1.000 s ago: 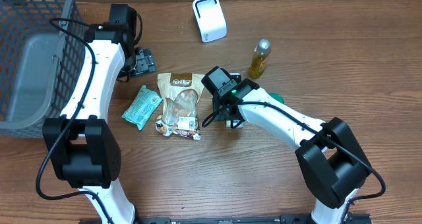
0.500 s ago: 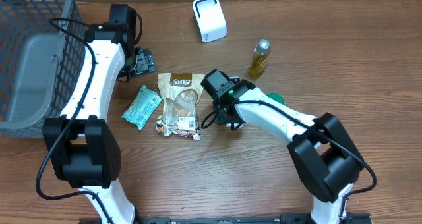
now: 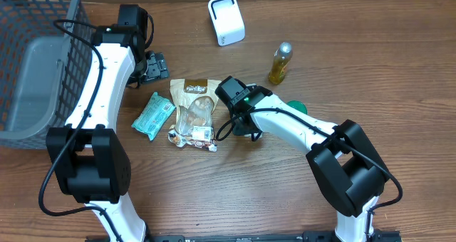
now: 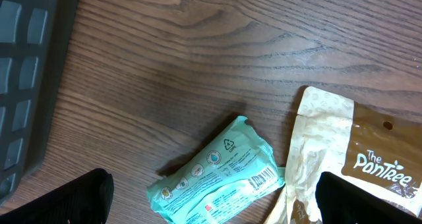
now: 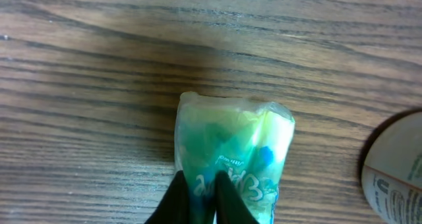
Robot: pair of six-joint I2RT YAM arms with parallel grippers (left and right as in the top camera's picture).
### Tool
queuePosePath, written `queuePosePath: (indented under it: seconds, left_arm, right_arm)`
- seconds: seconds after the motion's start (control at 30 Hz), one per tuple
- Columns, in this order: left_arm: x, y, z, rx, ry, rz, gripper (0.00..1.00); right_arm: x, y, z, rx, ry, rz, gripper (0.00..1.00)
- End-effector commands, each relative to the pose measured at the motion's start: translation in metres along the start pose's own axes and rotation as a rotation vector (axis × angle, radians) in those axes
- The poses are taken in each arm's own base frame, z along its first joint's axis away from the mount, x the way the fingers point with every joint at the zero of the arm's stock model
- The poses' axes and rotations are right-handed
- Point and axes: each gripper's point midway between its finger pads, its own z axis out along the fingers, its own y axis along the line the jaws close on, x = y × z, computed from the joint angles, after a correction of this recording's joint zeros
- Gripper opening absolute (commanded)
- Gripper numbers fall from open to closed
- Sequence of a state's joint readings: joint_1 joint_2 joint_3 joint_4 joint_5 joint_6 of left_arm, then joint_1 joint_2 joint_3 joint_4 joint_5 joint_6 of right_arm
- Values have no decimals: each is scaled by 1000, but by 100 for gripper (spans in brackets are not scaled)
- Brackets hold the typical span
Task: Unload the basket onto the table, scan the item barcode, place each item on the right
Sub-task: 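Close the right gripper on the teal tissue pack, then lift the tissue pack with the right gripper toward the white scanner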
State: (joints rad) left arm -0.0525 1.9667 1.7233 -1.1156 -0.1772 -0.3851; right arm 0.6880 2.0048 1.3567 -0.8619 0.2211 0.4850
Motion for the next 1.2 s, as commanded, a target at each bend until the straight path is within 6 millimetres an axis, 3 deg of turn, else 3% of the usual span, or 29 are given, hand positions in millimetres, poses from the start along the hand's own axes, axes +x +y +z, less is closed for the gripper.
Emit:
queuePosePath:
  seconds: [0.0,0.33,0.47,0.57,0.73,0.87,1.0,1.17]
  left_arm:
    - [-5,0,-2,-9,-13,15,100]
    - [-5,0,-2,-9,-13,15,100]
    - [-5,0,-2,-9,-13,15,100]
    - [-5,0,-2,-9,-13,15,100]
    - [-5,0,-2,-9,-13,15,99]
    - [-5,0,-2,-9,-13,15,100]
    - [-5,0,-2,-9,-13,15,100]
    - [-5,0,-2,-9,-13,15,100]
  right_arm:
    - [17,-7,21,47,70,-18,4]
    - [-7,-1,-20,27,49,-27,4]
    - [-20,7,-46,-25,34,-17,4]
    - [-31,13,-69,-97,10,-13,3]
    - [-57,36,-123,-371,-34,-63,4]
    - [-76,36,-158,-534,-45,-26,4]
    - [-75,16,-156,-507,-13,5,4]
    - [-60,3,-132,-402,32,-6,4]
